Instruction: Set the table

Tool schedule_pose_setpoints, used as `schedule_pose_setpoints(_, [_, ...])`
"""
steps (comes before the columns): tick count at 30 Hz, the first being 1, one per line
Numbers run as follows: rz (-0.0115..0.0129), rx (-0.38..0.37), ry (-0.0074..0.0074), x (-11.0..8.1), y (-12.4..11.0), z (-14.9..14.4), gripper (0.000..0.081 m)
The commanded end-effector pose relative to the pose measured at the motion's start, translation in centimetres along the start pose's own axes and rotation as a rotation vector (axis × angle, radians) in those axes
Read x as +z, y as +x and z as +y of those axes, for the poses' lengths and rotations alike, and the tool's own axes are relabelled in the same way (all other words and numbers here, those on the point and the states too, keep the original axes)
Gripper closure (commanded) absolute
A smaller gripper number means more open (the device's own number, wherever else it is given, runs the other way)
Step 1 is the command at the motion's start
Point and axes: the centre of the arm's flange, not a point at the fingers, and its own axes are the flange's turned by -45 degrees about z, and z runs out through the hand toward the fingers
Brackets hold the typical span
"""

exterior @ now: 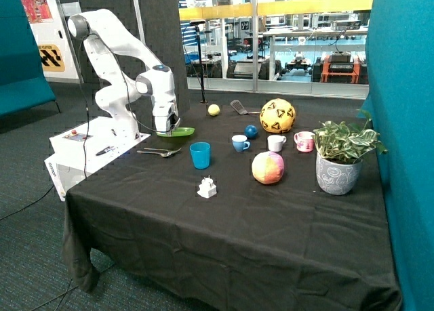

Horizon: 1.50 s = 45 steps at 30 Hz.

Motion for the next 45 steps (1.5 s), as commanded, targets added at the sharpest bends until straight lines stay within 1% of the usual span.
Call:
schedule_pose_setpoints(1, [-0.0007, 0.018, 0.0020, 0.66, -0.15, 0.53, 0.0808])
schedule_pose_setpoints(5, [-0.0007, 0.024, 0.0020, 0.80, -0.23, 0.68, 0.0804])
schedule_pose_setpoints(7, [-0.0007, 0.026, 0.0020, 0.85, -0.26, 0.75, 0.0768])
schedule_pose_setpoints(9, [-0.0007, 0.025, 0.0020, 0.87, -0.25, 0.85, 0.0710])
schedule_pose_setpoints(12, [-0.0007, 0.020, 0.0020, 0.88, -0.26, 0.93, 0.0657])
schedule_pose_setpoints(13, [-0.0007, 0.027, 0.0020, 0.88, -0.26, 0.95, 0.0643])
schedule_pose_setpoints(16, [-0.0007, 0.015, 0.0020, 0.84, -0.21, 1.00, 0.0611])
schedule_pose_setpoints(24, [-0.0007, 0.013, 0.0020, 0.78, -0.08, 0.96, 0.0578])
schedule_pose_setpoints(39, [-0.0007, 0.006, 0.0020, 0.89, -0.18, 0.63, 0.0558])
schedule_pose_setpoints(45, [-0.0007, 0.005, 0.0020, 0.83, -0.25, 0.57, 0.0527])
